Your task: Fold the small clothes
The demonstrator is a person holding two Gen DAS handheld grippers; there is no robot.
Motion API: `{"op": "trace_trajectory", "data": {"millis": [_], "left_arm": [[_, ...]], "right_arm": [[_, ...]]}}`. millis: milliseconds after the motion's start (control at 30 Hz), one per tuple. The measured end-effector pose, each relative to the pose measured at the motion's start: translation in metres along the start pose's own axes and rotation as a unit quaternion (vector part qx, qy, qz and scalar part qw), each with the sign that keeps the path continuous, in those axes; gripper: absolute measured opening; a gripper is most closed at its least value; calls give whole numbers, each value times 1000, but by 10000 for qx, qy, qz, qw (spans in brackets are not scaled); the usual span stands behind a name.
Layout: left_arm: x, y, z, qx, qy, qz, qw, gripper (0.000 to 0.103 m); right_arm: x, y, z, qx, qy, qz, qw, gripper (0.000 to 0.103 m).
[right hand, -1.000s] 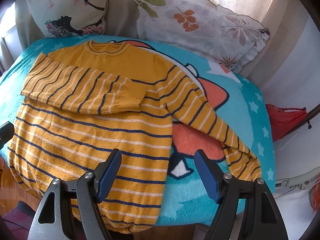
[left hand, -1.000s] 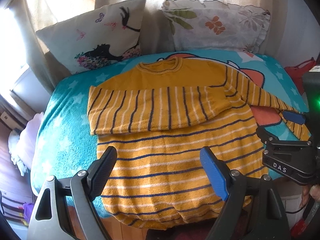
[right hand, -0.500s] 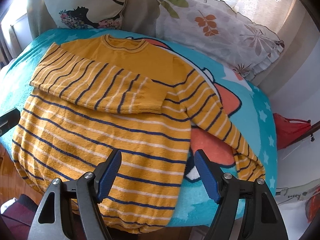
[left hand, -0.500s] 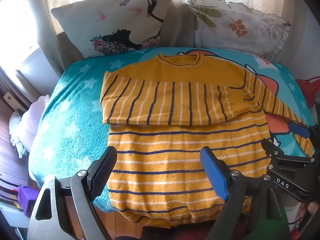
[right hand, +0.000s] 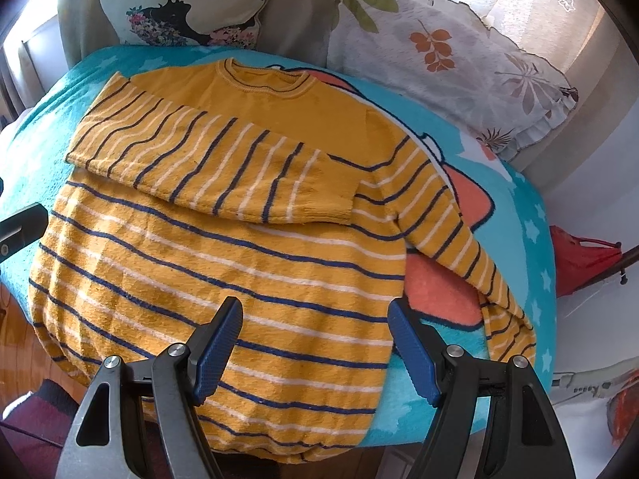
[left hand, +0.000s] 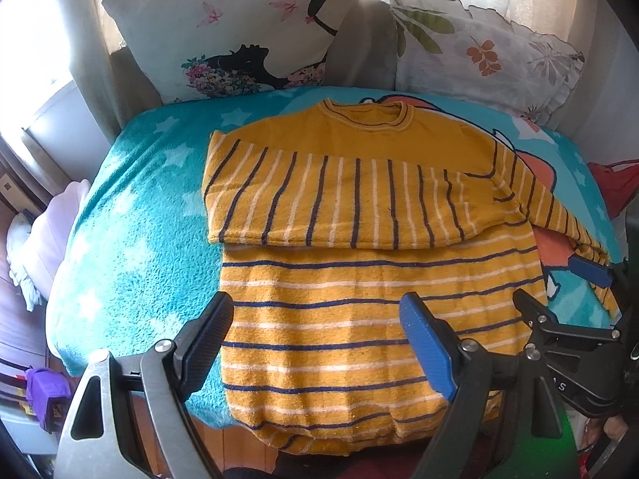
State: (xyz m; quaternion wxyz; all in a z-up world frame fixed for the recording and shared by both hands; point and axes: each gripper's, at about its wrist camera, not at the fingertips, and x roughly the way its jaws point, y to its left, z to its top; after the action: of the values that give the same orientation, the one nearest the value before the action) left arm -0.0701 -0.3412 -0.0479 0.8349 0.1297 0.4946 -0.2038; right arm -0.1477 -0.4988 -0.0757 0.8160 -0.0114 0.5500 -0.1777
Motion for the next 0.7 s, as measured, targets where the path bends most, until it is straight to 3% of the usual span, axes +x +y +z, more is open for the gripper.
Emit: {"op": "trace_trajectory", "data": {"millis": [333,700], "left_arm": [[4,21,4,-117,-5,-96,9999,84],[-11,73,20,-545,-501,124,9972,84]], "right_arm": [[0,19,5,-82,94,-19,9999,79],[-9,42,26,-238,72,-56,9997,79]]}}
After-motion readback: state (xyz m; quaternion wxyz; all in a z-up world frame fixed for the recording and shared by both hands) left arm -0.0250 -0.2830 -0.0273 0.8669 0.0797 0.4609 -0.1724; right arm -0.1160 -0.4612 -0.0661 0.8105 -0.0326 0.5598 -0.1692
